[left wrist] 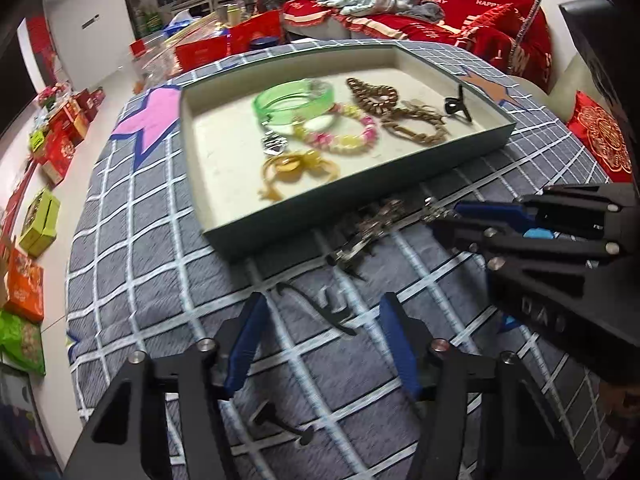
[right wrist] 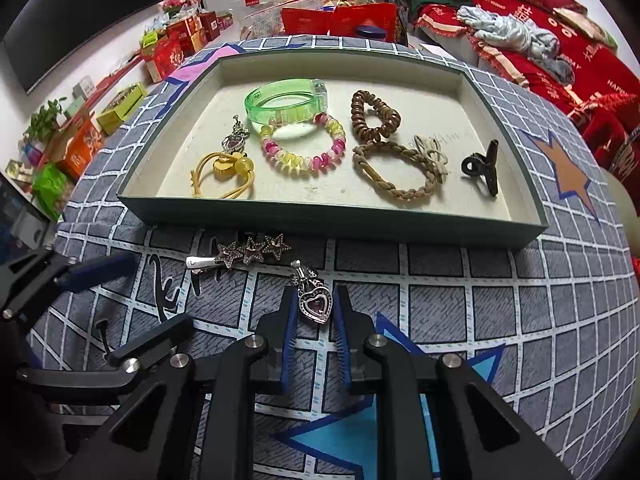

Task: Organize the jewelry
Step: 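Grasp the heart pendant chain with right tool while left tool grasps the silver star chain, then carry both silver chains into the tray and open both tools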

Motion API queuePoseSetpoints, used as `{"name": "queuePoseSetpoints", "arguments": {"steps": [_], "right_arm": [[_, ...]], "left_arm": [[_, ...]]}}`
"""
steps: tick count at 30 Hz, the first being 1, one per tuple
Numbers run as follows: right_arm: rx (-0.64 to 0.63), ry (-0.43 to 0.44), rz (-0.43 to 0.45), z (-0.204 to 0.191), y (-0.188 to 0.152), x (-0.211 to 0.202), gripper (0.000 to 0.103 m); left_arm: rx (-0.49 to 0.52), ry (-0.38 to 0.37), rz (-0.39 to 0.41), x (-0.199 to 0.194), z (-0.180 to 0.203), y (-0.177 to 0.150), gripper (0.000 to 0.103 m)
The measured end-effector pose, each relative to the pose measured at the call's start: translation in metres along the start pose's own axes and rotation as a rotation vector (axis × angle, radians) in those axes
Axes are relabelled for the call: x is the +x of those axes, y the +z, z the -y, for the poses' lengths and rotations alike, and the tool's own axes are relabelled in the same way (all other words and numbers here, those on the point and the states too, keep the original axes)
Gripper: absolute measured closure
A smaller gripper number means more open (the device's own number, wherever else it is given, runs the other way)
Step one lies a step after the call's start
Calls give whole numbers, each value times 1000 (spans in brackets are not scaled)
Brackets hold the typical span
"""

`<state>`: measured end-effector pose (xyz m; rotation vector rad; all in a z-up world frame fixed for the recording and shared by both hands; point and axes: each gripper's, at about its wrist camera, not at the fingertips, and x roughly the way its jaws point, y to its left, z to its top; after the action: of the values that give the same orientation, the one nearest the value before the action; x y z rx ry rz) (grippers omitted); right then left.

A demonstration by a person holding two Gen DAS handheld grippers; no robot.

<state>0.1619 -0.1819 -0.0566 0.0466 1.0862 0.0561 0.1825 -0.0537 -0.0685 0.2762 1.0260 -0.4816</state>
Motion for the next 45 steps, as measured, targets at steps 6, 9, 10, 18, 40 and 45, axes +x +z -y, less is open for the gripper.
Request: {"name": "queuePoseSetpoints", "arguments": {"steps": [6, 9, 10, 18, 40, 45], "right_arm": [[37, 19, 20, 14, 2, -11, 84], [62, 28, 31, 24, 1, -18, 84], [70, 33, 33, 25, -1, -21, 84], [115, 59, 46, 36, -3, -32, 84], [180, 111, 84, 53, -9, -53, 84], [189, 115, 87, 55, -11, -56, 84]], "left_arm": [[28, -20, -2, 6, 14, 13, 35], [39, -26, -1, 9, 21, 18, 37], [41, -29, 1, 9, 23, 19, 40], [49, -65, 7, 10, 32, 24, 76], [29, -95, 109, -47, 30, 18, 76], [20, -94, 107, -48, 31, 19, 76]]}}
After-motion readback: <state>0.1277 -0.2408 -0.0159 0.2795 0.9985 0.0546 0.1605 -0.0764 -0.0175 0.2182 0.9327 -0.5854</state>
